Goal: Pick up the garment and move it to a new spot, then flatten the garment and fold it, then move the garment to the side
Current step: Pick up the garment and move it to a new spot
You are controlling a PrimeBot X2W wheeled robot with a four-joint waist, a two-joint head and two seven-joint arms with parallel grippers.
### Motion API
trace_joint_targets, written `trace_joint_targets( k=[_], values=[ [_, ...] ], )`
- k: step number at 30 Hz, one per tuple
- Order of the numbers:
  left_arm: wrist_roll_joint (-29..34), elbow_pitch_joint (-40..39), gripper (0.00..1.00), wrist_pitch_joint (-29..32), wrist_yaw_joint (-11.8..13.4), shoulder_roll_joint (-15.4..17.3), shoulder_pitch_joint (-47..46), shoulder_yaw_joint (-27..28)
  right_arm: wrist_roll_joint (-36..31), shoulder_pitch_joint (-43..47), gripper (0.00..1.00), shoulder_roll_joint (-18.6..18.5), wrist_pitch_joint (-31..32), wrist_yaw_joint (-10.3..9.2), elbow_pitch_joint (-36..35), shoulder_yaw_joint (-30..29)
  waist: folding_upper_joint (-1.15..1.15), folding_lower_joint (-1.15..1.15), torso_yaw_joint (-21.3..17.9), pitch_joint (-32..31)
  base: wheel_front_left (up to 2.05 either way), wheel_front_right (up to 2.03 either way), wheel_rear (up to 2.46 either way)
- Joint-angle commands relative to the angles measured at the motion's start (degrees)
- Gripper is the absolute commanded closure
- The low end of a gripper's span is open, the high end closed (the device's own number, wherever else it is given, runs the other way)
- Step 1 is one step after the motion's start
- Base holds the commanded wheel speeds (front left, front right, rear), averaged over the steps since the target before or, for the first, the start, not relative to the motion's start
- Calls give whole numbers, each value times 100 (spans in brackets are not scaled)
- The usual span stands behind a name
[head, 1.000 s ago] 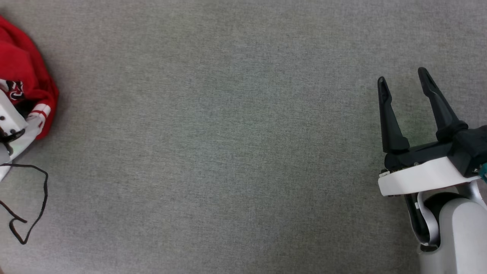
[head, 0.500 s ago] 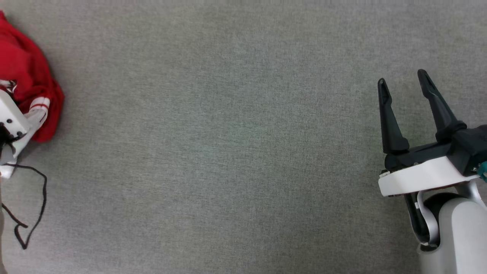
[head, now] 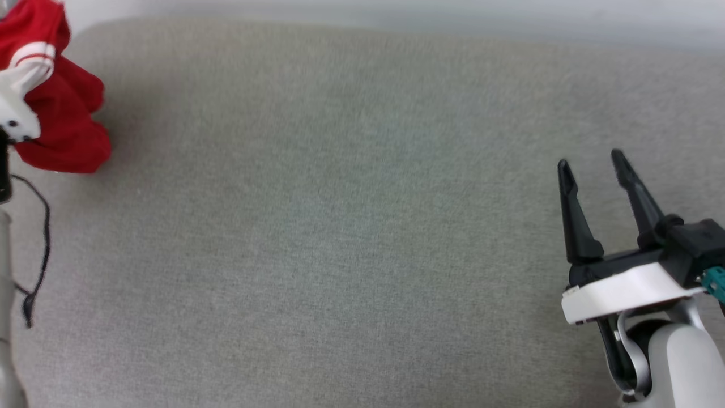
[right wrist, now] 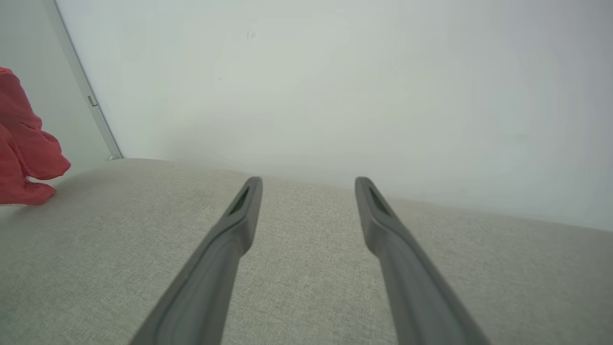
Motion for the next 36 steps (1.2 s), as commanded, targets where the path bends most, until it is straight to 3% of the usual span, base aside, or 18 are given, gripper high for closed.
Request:
trace_joint_targets(
  k=[1, 10, 19, 28, 36],
  values=[
    [25, -46, 100, -103, -4, -51, -69, -26, 46, 85, 0, 3, -23, -3, 21, -24, 0, 0, -89, -270, 0, 0, 0],
    [70, -663, 100, -777, -100, -599, 140, -339, 250, 456, 0, 4, -5, -3, 55, -79, 0, 0, -558, -906, 0, 0, 0],
    [-38, -1959, 100, -630, -209, -1409, 1019, -833, 322, 762, 0, 4, 81, -3, -26, -149, 0, 0, -1199, -1213, 0, 0, 0],
    [-87, -3275, 100, -232, -390, -2257, 2281, -1838, 387, 800, 0, 4, 126, -3, -136, -207, 0, 0, -1633, -1044, 0, 0, 0],
    [-105, -3303, 100, 43, -477, -2516, 3605, -2948, 472, 726, 0, 4, 41, -2, -74, -218, 0, 0, -1668, -824, 0, 0, 0]
  ],
)
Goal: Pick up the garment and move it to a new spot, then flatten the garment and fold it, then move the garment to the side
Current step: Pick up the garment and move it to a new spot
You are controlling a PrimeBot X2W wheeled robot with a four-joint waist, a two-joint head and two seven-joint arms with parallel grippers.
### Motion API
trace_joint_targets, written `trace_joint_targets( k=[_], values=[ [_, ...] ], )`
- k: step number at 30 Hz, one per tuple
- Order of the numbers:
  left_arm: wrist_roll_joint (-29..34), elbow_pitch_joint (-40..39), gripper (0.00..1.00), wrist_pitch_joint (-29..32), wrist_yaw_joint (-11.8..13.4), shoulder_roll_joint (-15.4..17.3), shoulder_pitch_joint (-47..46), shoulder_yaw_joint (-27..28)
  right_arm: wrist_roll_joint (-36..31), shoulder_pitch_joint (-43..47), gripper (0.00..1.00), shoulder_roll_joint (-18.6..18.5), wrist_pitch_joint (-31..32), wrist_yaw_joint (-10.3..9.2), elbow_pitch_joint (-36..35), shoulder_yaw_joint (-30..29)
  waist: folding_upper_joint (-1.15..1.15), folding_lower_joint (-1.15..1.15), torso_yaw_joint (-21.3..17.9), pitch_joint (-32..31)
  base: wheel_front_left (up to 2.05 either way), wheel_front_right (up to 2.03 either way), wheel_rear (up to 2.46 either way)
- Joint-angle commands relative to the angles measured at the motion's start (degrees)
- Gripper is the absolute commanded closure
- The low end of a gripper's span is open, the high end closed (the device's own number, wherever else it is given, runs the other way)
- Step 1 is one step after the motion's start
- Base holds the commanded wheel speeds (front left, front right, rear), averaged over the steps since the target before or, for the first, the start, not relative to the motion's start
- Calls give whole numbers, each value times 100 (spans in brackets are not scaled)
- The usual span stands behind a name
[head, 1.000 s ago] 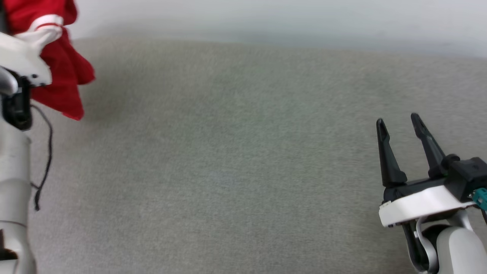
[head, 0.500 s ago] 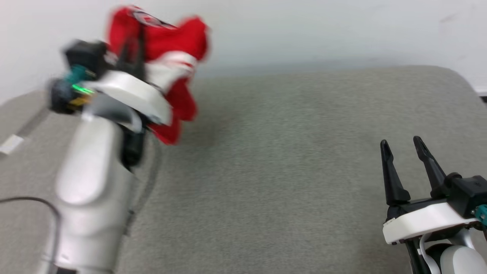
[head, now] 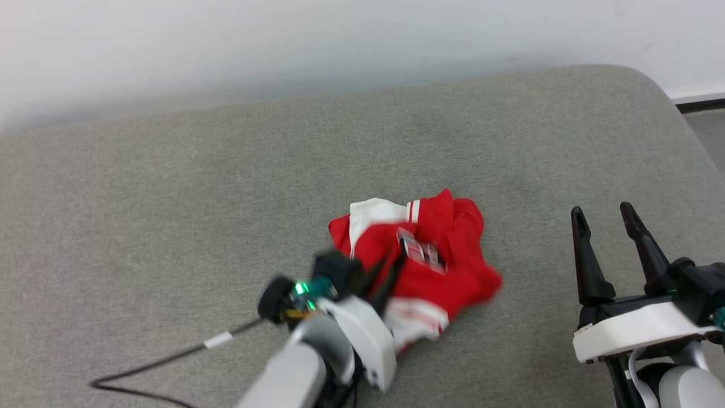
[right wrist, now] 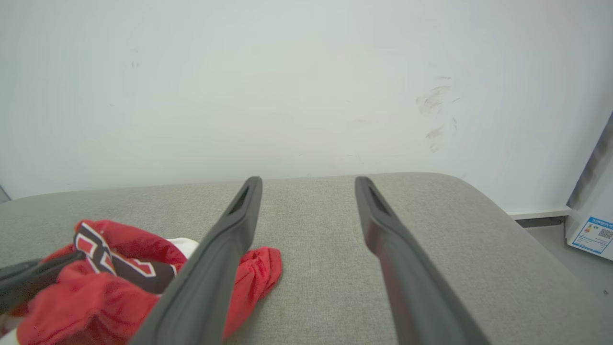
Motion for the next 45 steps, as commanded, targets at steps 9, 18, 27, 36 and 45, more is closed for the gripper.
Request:
trace_joint_targets(
  k=[9, 18, 27, 36, 45],
  values=[
    [248, 385, 0, -107, -21, -41, 618, -643, 30, -165, 0, 8, -103, -2, 74, 35, 0, 0, 277, 167, 0, 0, 0],
    [279, -203, 0, -980, 100, -73, 327, -560, -58, -67, 0, 7, -48, -2, 107, -26, 0, 0, 604, -20, 0, 0, 0],
    [32, -554, 0, -1352, 729, 243, 451, 410, -113, 139, 0, 7, 72, -2, 32, -81, 0, 0, 841, -265, 0, 0, 0],
    [-212, -800, 0, -1444, 1120, 855, 1071, 1334, -117, 339, 0, 7, 170, -2, 10, -80, 0, 0, 893, -457, 0, 0, 0],
    [-267, -1127, 0, -1336, 1202, 1195, 1697, 1446, -101, 540, 0, 7, 325, -3, 23, -118, 0, 0, 842, -719, 0, 0, 0]
  ],
)
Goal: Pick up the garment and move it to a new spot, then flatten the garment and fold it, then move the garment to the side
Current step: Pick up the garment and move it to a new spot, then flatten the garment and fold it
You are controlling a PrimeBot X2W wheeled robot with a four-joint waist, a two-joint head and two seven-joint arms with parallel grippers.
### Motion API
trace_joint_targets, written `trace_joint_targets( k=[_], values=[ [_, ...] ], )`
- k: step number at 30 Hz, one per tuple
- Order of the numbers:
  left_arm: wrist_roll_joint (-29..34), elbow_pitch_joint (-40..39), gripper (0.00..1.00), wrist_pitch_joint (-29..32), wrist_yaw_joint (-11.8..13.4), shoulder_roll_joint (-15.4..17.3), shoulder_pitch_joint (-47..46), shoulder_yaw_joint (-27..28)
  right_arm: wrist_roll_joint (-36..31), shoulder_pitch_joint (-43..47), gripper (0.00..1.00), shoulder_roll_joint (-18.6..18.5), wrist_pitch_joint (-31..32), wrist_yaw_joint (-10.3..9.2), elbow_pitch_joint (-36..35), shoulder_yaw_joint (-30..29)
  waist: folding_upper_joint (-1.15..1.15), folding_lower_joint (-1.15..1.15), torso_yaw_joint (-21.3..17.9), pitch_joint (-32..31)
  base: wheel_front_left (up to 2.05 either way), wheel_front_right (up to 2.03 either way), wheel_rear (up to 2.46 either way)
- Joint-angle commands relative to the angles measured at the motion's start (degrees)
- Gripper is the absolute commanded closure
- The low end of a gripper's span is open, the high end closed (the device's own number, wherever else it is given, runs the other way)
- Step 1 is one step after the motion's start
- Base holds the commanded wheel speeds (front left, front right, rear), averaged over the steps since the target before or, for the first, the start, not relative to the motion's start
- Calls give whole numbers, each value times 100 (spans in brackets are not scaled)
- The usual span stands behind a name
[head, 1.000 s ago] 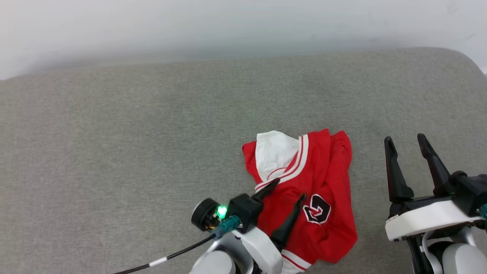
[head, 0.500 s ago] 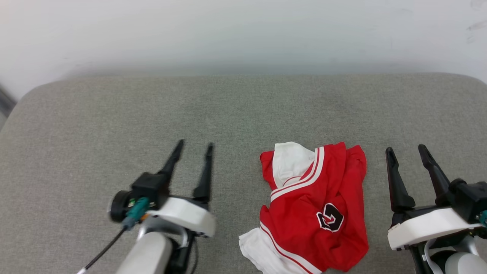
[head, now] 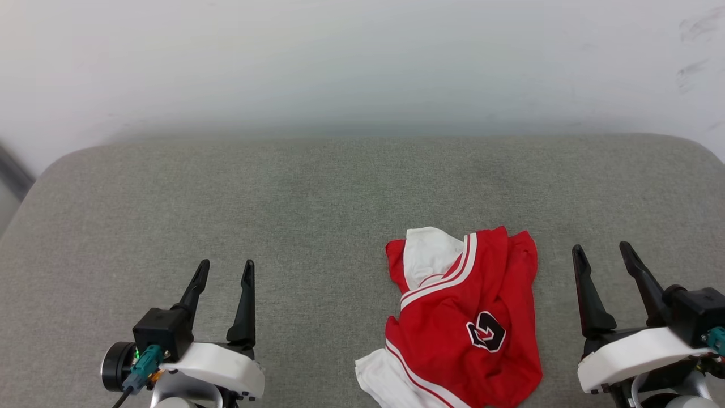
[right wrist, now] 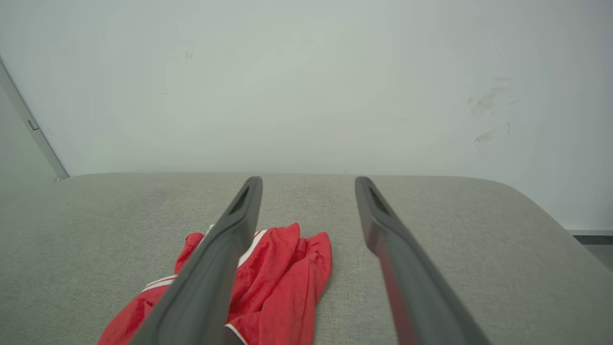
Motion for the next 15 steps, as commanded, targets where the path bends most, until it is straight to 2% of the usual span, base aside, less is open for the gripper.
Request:
trace_joint_targets(
  k=[1, 15],
  values=[
    [-21, -74, 0, 26, 42, 24, 88, -14, -17, 88, 0, 5, 23, -2, -9, -20, 0, 0, -15, -29, 0, 0, 0],
    [15, -318, 0, 128, 170, 100, 94, -60, 10, 107, 0, 5, 68, -2, -100, -22, 0, 0, -60, -30, 0, 0, 0]
  ],
)
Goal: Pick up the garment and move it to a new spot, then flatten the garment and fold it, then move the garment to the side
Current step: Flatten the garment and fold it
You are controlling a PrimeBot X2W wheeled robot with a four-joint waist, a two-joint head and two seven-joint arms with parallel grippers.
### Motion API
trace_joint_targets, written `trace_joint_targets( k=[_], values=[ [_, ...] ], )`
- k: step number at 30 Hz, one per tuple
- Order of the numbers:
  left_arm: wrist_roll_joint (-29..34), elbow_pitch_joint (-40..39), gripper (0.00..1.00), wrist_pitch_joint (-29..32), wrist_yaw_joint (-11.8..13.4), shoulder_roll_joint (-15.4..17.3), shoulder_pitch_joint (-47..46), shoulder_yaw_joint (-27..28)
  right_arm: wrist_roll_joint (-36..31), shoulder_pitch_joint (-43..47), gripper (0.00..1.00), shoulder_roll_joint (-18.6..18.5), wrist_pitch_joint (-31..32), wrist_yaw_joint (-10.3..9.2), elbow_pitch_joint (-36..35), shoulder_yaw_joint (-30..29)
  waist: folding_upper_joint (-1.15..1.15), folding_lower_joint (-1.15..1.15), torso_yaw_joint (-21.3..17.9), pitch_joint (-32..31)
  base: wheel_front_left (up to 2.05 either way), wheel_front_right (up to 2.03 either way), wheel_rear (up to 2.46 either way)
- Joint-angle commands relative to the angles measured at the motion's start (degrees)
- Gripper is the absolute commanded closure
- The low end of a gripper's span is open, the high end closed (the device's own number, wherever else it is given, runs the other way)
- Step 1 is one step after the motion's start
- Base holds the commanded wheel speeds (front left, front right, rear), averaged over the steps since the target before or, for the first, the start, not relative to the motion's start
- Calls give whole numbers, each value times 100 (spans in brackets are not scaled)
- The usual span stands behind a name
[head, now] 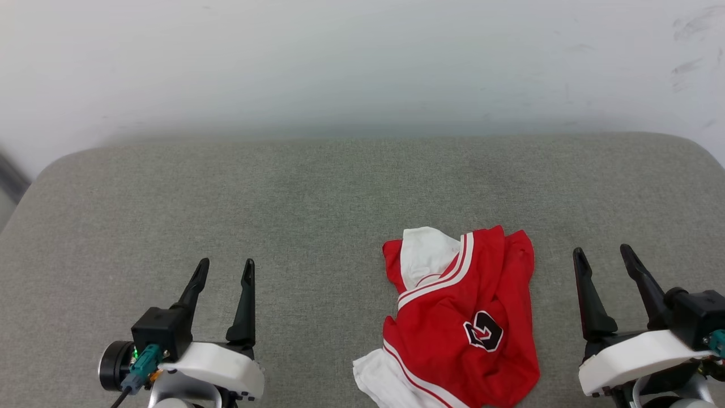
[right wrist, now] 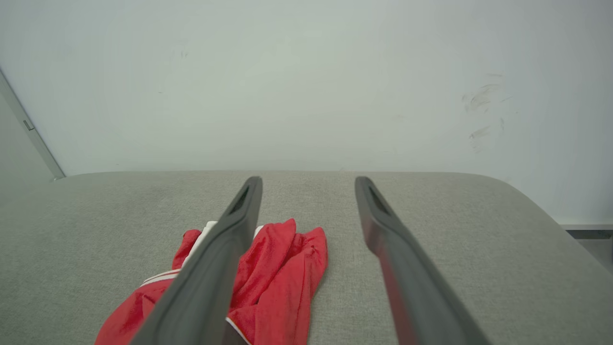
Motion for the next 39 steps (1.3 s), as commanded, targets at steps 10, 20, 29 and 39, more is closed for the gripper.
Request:
trace_joint_targets(
  k=[10, 20, 29, 39],
  values=[
    [129, -228, 0, 1675, -536, 296, -1001, -741, -90, -136, 0, 4, 45, -3, -111, -31, 0, 0, 129, 236, 0, 0, 0],
    [-174, 300, 0, 3614, -1199, 153, -1420, -1748, -37, -368, 0, 5, -19, -3, -63, 128, 0, 0, -79, 666, 0, 0, 0],
    [-292, 1016, 0, 4599, -1474, 134, -1675, -2496, 8, -546, 0, 6, -118, -2, 17, 153, 0, 0, -237, 1017, 0, 0, 0],
    [-620, 1204, 100, 4918, -1575, 235, -1862, -3090, 52, -643, 0, 5, -217, -3, 175, 121, 0, 0, -223, 1060, 0, 0, 0]
  ],
)
